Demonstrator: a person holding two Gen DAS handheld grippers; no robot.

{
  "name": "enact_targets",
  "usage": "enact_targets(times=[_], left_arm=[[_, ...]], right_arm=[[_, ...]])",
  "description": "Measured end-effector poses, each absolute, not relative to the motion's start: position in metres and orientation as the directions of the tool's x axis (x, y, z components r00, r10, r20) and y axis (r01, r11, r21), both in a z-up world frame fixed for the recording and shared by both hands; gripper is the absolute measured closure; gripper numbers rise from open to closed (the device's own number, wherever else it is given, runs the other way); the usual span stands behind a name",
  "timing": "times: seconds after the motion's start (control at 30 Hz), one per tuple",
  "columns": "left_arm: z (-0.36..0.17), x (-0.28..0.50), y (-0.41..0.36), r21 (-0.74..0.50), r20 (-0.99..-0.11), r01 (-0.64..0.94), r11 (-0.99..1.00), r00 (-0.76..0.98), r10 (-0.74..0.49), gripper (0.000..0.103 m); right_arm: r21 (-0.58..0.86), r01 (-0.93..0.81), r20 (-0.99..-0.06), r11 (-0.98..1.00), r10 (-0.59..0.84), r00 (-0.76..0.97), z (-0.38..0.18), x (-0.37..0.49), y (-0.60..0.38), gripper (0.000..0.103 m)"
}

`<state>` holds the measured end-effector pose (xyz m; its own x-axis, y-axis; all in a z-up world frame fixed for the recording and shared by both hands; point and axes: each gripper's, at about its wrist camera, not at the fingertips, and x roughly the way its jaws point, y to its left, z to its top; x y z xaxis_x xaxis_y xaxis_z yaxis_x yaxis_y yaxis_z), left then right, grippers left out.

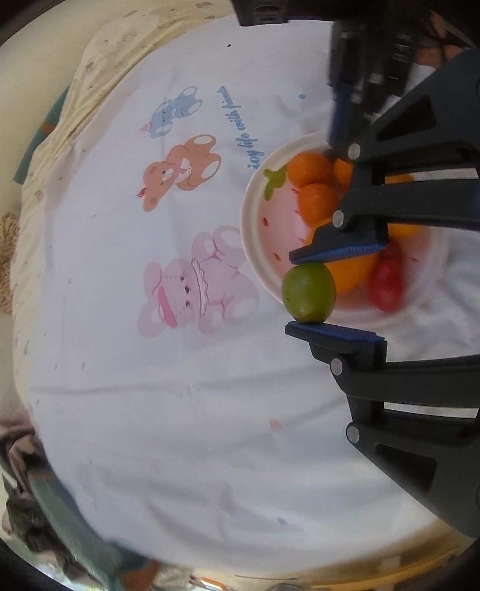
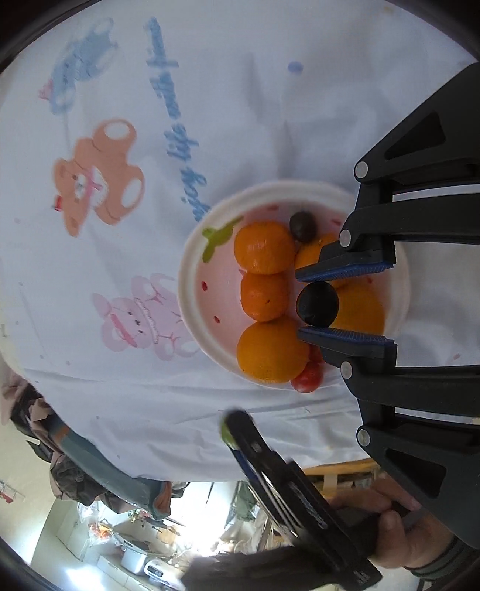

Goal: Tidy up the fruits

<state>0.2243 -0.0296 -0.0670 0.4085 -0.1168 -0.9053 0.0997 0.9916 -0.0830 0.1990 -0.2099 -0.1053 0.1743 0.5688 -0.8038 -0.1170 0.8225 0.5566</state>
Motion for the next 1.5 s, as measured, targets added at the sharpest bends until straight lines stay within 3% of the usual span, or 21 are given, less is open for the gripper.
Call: enact_targets(times=[0.17,0.2,0.23,0.3,0.5,0.63,0.67,0.8,0.97,1.1,1.3,1.37,1.5], left_arm=[[-0.086,0.246,-0.052,-0.092,-0.914,0.137,0.986,0.382,-0.139,0.076],[-0.090,0.250,-0.056,-0.096,-0.915,0.146,0.985,0.376,-0.145,0.076],[-0.091,0.252,-0.059,-0.095,-0.915,0.150,0.984,0.375,-0.145,0.076],[-0.094,0.256,-0.061,-0.096,-0.917,0.150,0.984,0.370,-0.146,0.076],[-0.104,0.259,-0.067,-0.114,-0.924,0.151,0.982,0.346,-0.161,0.076],[-0.110,0.259,-0.072,-0.118,-0.931,0.154,0.981,0.327,-0.163,0.075],[-0.112,0.259,-0.074,-0.117,-0.935,0.155,0.981,0.315,-0.162,0.073],[-0.114,0.256,-0.078,-0.108,-0.938,0.169,0.980,0.310,-0.156,0.041],[-0.109,0.251,-0.080,-0.097,-0.941,0.172,0.980,0.306,-0.147,0.037],[-0.070,0.237,-0.064,-0.093,-0.916,0.128,0.987,0.378,-0.135,0.037],[-0.008,0.186,-0.027,-0.057,-0.861,0.034,0.998,0.505,-0.066,0.037],[0.004,0.162,-0.017,-0.056,-0.850,0.014,0.998,0.524,-0.055,0.037],[0.020,0.103,-0.001,-0.063,-0.819,-0.013,0.998,0.572,-0.044,0.018]], right_arm=[[0.589,-0.093,-0.787,0.803,0.596,0.161,-0.115,0.204,-0.211,0.073],[0.603,-0.095,-0.776,0.792,0.610,0.163,-0.114,0.204,-0.212,0.069],[0.613,-0.106,-0.766,0.783,0.622,0.163,-0.112,0.204,-0.214,0.052],[0.614,-0.125,-0.759,0.780,0.626,0.179,-0.106,0.201,-0.215,0.038],[0.557,-0.110,-0.773,0.823,0.562,0.294,-0.078,0.194,-0.247,0.037],[0.598,-0.032,-0.747,0.801,0.572,0.340,-0.072,0.197,-0.281,0.037],[0.602,-0.013,-0.744,0.798,0.567,0.353,-0.070,0.198,-0.288,0.037],[0.627,0.039,-0.733,0.778,0.572,0.368,-0.072,0.201,-0.297,0.037],[0.617,0.018,-0.736,0.787,0.568,0.369,-0.066,0.201,-0.293,0.037],[0.597,-0.027,-0.731,0.802,0.558,0.393,-0.051,0.196,-0.288,0.037],[0.551,-0.091,-0.727,0.830,0.530,0.436,-0.027,0.170,-0.276,0.001],[0.519,-0.108,-0.726,0.848,0.504,0.468,-0.018,0.155,-0.273,0.000],[0.456,-0.141,-0.726,0.879,0.459,0.512,-0.004,0.125,-0.267,0.000]])
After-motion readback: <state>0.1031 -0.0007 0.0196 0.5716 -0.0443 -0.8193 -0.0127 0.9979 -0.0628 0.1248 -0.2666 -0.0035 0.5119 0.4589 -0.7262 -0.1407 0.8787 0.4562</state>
